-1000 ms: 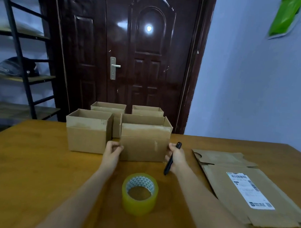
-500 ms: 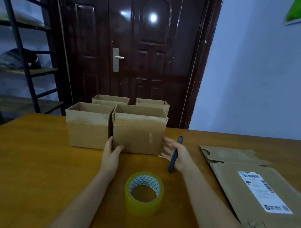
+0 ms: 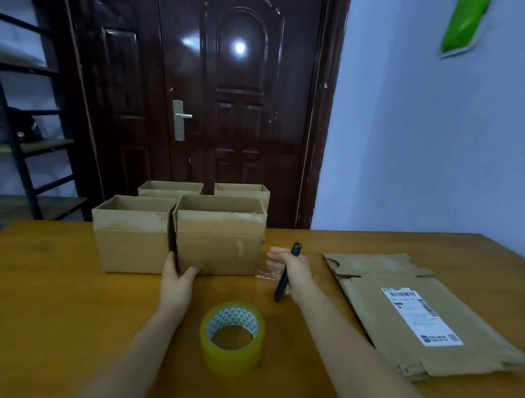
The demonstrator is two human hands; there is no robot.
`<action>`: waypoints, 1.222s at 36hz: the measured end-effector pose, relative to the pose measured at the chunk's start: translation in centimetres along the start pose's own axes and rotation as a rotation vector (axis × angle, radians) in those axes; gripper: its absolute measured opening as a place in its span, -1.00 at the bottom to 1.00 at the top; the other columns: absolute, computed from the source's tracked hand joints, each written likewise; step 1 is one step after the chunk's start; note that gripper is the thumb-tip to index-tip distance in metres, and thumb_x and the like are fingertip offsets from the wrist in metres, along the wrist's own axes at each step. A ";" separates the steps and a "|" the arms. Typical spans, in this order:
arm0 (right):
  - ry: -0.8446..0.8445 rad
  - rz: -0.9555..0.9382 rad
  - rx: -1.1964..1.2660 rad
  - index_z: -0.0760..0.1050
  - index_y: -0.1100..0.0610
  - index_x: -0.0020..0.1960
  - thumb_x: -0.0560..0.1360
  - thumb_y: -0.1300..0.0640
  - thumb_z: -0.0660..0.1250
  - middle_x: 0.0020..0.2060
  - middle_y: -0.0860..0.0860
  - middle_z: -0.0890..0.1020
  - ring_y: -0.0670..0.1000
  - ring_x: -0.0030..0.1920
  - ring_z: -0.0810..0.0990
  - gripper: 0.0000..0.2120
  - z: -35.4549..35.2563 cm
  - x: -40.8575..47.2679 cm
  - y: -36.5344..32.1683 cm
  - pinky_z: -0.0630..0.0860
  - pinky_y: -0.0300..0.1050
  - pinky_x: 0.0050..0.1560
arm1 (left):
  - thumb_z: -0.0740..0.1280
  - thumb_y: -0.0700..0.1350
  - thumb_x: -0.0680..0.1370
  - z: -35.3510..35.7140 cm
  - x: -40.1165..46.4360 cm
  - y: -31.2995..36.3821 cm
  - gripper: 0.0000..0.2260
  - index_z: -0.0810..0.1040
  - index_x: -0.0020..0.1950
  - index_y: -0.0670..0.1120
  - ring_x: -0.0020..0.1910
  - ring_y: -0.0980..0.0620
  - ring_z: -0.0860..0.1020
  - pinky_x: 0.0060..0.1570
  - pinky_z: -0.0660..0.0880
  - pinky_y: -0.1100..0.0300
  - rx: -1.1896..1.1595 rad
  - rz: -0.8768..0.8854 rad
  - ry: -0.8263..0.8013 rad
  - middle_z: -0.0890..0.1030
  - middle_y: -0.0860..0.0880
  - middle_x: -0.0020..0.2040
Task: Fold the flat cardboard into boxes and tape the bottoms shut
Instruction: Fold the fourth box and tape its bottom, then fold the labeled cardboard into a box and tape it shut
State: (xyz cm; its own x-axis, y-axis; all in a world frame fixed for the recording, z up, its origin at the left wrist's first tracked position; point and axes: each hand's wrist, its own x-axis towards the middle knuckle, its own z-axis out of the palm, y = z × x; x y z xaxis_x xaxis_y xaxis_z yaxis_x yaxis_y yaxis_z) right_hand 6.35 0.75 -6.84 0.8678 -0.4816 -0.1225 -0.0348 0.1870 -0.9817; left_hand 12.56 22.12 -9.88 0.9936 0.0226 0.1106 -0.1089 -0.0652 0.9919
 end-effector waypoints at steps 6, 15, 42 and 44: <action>0.056 -0.072 -0.192 0.57 0.28 0.04 0.59 0.24 0.20 -0.07 0.18 0.66 0.05 -0.19 0.63 -0.82 -1.4 -1.4 -2.0 0.61 -0.14 -0.17 | 0.27 -0.23 0.57 -0.5 -2.0 0.2 -0.72 0.43 0.26 -0.25 0.17 -0.17 0.45 0.12 0.40 0.00 0.393 0.061 0.095 0.43 -0.20 0.21; -0.030 -0.349 -0.960 0.52 0.10 0.22 0.62 0.07 0.16 -0.07 0.09 0.66 0.11 -0.09 0.63 -0.74 -2.8 -3.4 -7.1 0.55 0.01 -0.02 | 0.23 -0.12 0.59 -1.4 -2.5 5.6 -0.83 0.51 0.15 -0.12 0.00 -0.05 0.53 -0.09 0.45 0.14 0.851 0.434 -0.291 0.59 -0.11 0.09; 0.183 -0.218 -1.861 0.52 0.18 0.05 0.54 0.14 0.16 -0.15 0.08 0.52 0.09 -0.18 0.45 -0.79 -18.9 -7.3 -12.8 0.39 -0.13 -0.20 | 0.17 0.11 0.57 17.0 -8.6 15.0 -0.55 0.32 0.41 -0.06 0.24 -0.12 0.46 0.13 0.41 0.02 1.443 0.809 -0.677 0.47 -0.08 0.31; 0.208 -0.176 -1.851 0.53 0.19 0.05 0.53 0.14 0.17 -0.10 0.10 0.57 0.09 -0.18 0.46 -0.78 -20.6 -7.4 -12.8 0.39 -0.14 -0.20 | 0.16 0.10 0.58 18.4 -9.3 14.2 -0.57 0.34 0.38 -0.06 0.22 -0.11 0.47 0.09 0.42 0.04 1.450 0.816 -0.714 0.49 -0.09 0.28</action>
State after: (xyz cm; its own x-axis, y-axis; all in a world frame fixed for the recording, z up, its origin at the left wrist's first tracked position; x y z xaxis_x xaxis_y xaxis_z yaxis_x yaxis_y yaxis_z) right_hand -9.86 -15.71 3.60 0.8592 -0.4995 0.1110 -0.5111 -0.8478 0.1417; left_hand 2.32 2.60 2.01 0.5722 -0.8182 0.0563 -0.8018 -0.5726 -0.1711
